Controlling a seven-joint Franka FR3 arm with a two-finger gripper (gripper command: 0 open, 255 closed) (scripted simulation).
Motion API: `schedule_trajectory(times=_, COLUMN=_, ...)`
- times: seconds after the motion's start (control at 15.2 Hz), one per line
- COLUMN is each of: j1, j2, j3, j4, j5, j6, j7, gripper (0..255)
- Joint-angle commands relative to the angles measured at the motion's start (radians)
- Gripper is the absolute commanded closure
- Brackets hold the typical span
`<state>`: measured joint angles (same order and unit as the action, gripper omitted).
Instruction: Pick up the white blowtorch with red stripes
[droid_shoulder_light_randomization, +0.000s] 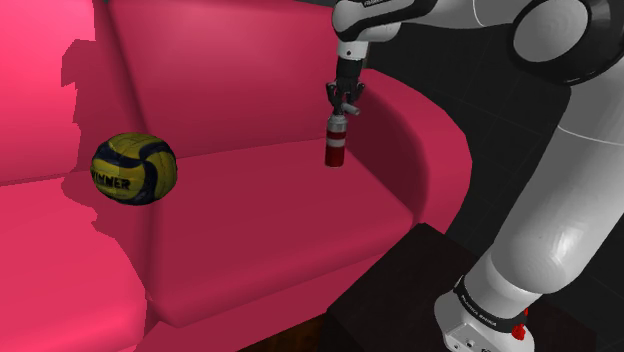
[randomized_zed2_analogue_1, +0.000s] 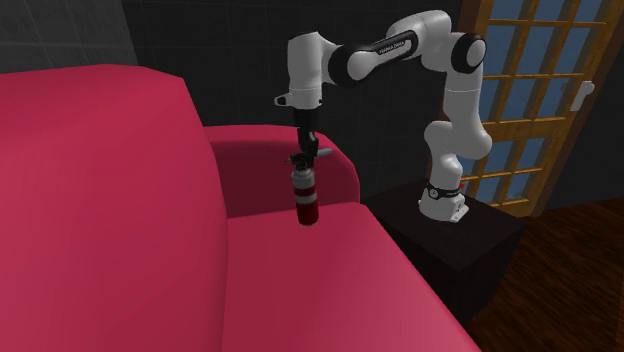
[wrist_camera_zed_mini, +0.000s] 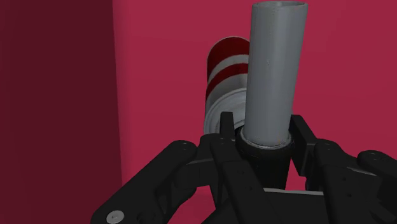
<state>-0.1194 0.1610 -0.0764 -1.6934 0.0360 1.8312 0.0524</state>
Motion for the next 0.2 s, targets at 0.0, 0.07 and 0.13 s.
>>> schedule_trajectory(times=0.0, j1=0.000, j2=-0.001, j3=0.000, j4=0.028, j5=0.000, j6=-0.028, j7=0.000, gripper=255)
schedule_trajectory(times=0.07, j1=0.000, j2=-0.002, j3=0.000, j4=0.029, j5=0.000, j6=-0.030, j7=0.000, gripper=255)
schedule_trajectory(times=0.13, j1=0.000, j2=-0.001, j3=0.000, j4=0.030, j5=0.000, j6=-0.030, j7=0.000, gripper=255)
